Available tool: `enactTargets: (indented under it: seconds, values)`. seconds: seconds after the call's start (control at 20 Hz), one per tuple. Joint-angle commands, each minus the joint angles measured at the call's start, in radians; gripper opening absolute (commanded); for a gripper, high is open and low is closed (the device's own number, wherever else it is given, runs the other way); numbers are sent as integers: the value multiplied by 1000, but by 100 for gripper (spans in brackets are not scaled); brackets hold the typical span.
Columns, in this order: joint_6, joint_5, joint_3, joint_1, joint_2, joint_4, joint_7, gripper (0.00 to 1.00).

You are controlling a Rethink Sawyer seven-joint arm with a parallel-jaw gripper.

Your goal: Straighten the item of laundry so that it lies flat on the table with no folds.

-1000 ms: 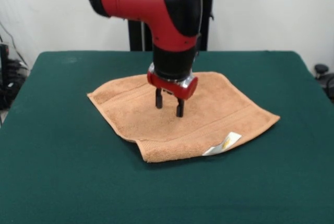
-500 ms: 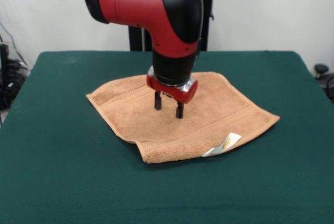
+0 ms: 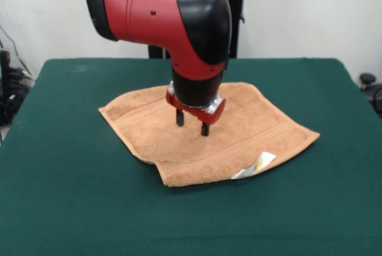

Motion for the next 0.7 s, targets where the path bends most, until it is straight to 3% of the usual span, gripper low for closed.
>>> enactTargets:
  seconds: [0.05,0.7]
  values:
    - [-359,-107,106,-24,342,-281,-50,100]
    - [-297,-162,154,-44,398,-427,-75,100]
